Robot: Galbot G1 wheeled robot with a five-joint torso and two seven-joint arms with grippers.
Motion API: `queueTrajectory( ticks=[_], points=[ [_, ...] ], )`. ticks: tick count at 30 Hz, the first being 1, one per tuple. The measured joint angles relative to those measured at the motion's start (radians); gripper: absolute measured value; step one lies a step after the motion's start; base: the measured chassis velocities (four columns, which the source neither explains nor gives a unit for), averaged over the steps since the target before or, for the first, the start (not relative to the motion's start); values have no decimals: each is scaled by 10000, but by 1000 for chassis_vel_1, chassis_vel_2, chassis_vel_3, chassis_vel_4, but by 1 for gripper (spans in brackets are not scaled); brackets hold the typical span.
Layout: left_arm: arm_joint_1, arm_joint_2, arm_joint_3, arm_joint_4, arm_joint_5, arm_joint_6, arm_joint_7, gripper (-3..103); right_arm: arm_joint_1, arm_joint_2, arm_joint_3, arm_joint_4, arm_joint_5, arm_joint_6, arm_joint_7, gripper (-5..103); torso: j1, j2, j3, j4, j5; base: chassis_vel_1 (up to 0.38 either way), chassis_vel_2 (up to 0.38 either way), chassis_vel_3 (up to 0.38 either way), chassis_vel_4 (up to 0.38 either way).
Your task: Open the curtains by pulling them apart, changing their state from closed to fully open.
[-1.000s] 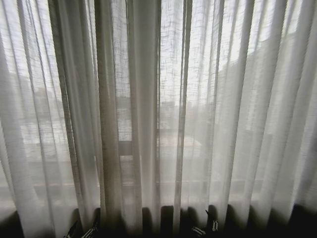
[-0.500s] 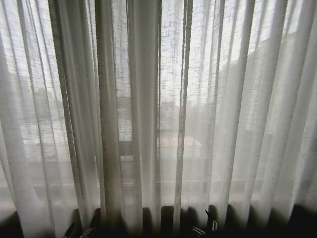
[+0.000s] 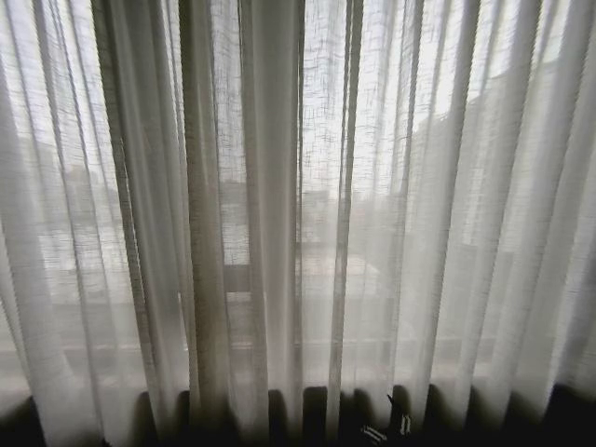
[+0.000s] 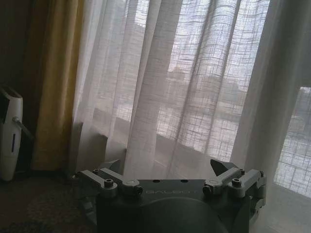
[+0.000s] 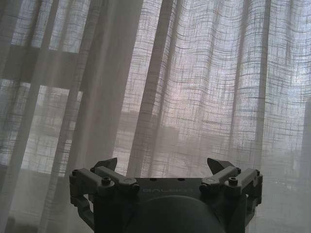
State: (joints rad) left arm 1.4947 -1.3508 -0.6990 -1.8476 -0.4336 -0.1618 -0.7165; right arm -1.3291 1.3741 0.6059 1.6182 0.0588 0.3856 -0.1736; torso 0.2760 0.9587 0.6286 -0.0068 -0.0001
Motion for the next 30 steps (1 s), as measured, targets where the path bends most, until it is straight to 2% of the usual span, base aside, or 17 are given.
queueTrajectory(
  ticks=[16,19,20,26,29,30],
  points=[
    [-25,11,-10,23,-77,38,-556,100,36,-1,4,-74,44,19,13,100,0,0,0,0,0,0,0,0,0],
    [-23,57,-58,-55,-197,353,-838,100,17,-1,2,61,64,-9,19,100,0,0,1,0,-1,0,0,0,0],
    [11,131,-81,-186,-264,682,-1107,100,2,-1,3,144,112,-28,23,100,0,0,1,1,0,0,0,0,0],
    [-31,106,-56,-201,-199,967,-1460,100,-54,-1,70,81,215,-45,14,100,0,1,0,0,1,0,0,0,0],
    [-28,88,-62,-112,-107,990,-1406,100,-72,0,81,36,218,-45,9,100,0,1,0,0,1,0,0,0,0],
    [-34,97,-125,13,-109,930,-895,100,-77,0,85,-4,219,-45,1,100,0,1,0,1,0,0,0,0,0]
  ],
)
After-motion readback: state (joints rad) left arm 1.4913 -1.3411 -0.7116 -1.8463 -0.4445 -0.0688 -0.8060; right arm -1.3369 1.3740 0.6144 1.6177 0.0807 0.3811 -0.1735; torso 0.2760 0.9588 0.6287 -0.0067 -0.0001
